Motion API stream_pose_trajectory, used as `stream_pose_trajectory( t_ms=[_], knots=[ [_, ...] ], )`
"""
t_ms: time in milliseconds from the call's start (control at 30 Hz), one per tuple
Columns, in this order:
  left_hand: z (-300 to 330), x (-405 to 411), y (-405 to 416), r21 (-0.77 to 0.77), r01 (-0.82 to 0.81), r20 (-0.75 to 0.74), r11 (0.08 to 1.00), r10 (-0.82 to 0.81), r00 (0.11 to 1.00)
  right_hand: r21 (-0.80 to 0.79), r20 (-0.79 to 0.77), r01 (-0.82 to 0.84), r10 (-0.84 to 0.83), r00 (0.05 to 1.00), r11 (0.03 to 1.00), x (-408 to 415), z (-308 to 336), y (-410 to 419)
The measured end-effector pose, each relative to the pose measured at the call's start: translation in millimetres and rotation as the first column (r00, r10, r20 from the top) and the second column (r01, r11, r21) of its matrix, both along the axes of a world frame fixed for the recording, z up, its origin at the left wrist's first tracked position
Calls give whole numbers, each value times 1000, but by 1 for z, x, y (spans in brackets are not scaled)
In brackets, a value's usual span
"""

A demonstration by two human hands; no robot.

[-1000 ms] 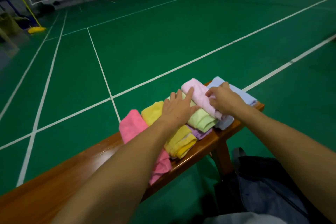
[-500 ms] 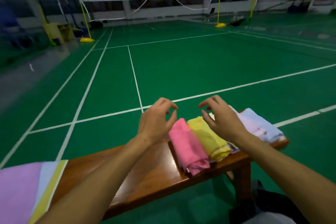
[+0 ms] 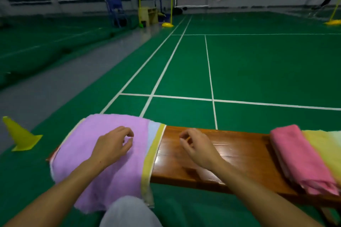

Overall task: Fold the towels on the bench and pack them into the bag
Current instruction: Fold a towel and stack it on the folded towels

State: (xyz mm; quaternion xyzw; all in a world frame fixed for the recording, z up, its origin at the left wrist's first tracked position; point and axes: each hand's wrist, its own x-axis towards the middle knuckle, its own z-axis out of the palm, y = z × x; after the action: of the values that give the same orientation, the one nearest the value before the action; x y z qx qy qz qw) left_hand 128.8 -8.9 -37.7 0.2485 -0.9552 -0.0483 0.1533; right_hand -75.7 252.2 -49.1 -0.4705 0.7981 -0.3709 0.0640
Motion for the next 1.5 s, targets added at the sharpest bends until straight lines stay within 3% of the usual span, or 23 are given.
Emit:
stream_pose_trajectory(
  t_ms=[100, 233, 367, 467, 567, 667, 767, 833, 933, 1133, 1233, 1400, 1500],
  knots=[
    [-19, 36, -43, -17, -141, 81, 990, 142, 987, 100, 156, -35, 19, 988, 994, 33, -22, -61],
    [-46, 57, -76, 47, -273, 128, 961, 265, 956, 263, 414, -33, -82, 906, 964, 56, -44, -122],
    [-55, 56, -79, 203, -298, 26, 933, 299, 954, 392, 317, 125, -261, 912, 911, 71, -48, -153],
    [-57, 53, -80, 295, -322, -34, 900, 347, 937, 429, 299, 147, -293, 908, 891, 76, -48, -163],
    [-52, 55, -78, 372, -265, -171, 890, 346, 923, 344, 387, 65, -204, 899, 937, 77, -43, -164],
    [-42, 55, -71, 406, -215, -271, 888, 342, 900, 125, 467, 30, -85, 880, 992, 71, -35, -154],
    [-32, 46, -58, 403, -176, -292, 898, 308, 905, -59, 567, 123, -68, 821, 991, 62, -28, -139],
    [-23, 32, -46, 390, -118, -303, 913, 248, 920, -149, 683, 237, -73, 727, 960, 55, -23, -127],
    [-15, 4, -20, 356, -31, -213, 934, 113, 971, -242, 753, 385, -77, 653, 891, 37, -9, -96],
    [-28, -65, 70, 394, 68, 148, 917, -136, 980, -298, 645, 530, -242, 725, 794, -36, 5, 18],
    [-52, -103, 117, 284, 125, 308, 951, -213, 927, -232, 556, 535, -341, 758, 812, -68, -11, 74],
    [-76, -145, 162, 217, 169, 374, 961, -242, 896, -164, 391, 564, -471, 790, 809, -104, -48, 146],
    [-81, -154, 167, 194, 201, 383, 960, -263, 886, -131, 395, 585, -500, 771, 800, -120, -63, 164]
  ],
)
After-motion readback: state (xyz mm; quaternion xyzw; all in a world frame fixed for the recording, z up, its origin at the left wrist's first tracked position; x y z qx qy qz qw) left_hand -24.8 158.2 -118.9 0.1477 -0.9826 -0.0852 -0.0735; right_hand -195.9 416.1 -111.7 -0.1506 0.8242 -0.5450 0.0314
